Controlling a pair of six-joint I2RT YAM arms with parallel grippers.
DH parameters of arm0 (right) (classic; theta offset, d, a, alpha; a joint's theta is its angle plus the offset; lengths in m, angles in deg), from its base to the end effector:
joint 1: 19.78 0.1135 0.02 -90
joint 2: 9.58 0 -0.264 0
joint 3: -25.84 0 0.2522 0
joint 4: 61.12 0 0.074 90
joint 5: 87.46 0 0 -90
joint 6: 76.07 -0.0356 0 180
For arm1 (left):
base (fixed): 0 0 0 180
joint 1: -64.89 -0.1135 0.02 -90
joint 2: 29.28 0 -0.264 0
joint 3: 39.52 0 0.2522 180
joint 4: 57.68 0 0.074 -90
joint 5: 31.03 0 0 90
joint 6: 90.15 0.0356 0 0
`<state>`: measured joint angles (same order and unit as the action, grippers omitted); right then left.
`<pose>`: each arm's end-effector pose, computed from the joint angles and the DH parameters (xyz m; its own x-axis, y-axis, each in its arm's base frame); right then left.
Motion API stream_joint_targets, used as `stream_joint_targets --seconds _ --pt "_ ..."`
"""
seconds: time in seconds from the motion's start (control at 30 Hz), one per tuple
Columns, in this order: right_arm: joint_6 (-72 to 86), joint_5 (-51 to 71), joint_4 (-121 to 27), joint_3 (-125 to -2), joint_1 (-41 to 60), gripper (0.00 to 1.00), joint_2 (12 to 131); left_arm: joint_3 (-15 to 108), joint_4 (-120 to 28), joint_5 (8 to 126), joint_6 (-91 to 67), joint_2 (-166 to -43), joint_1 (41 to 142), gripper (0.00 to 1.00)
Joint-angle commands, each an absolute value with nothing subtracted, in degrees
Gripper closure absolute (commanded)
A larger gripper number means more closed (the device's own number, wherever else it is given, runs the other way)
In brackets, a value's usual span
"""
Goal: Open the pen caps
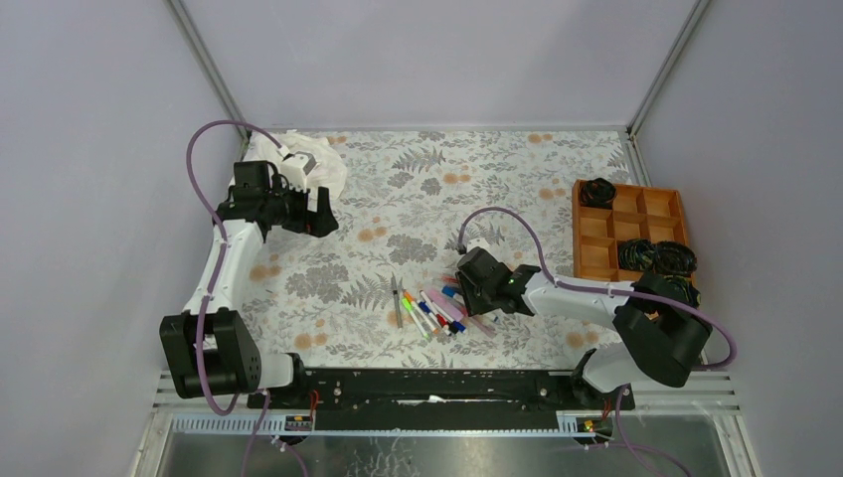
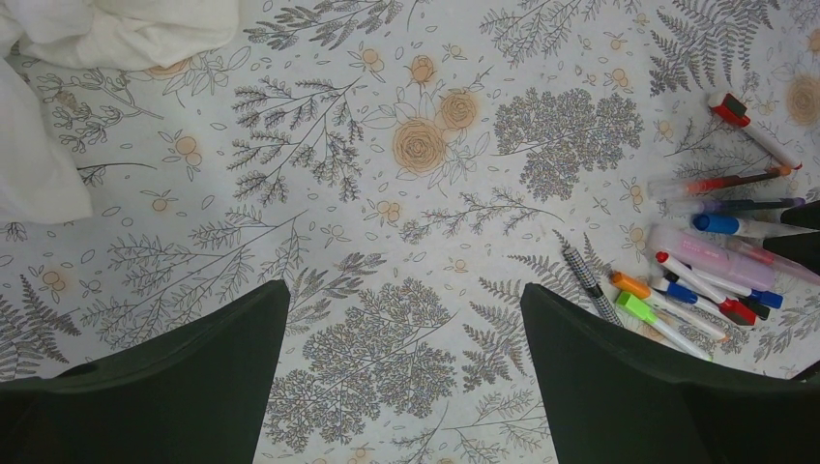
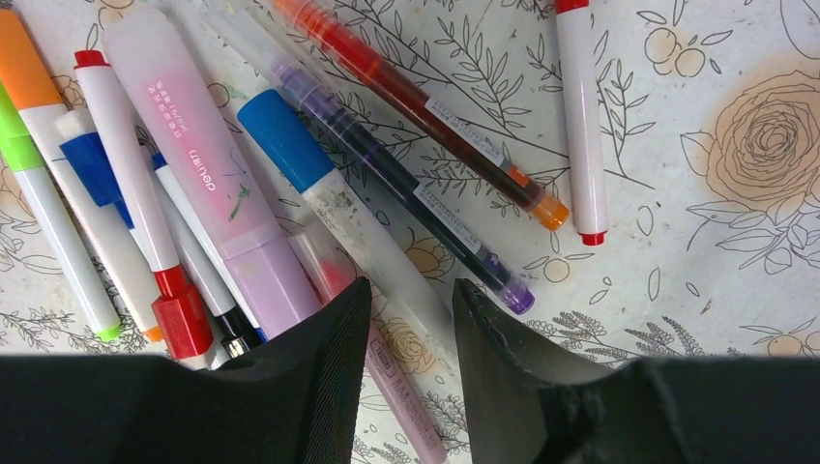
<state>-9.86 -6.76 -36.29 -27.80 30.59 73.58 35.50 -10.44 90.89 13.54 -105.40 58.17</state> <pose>0.1777 0.2055 0.1627 -0.7566 -0.2895 -0.5863 -0.4314 0.8948 0.1149 0.2784 0.0138 0.2871 -0.6618 0.1243 -0.7393 0.4182 0.8797 -0.2265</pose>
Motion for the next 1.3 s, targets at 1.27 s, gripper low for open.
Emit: stream_joint_targets --seconds 1.27 --pt "0.29 21.64 -26.18 -52.04 30.16 0.93 72.92 38.26 14.02 119.86 50.35 -104.69 64.59 0.01"
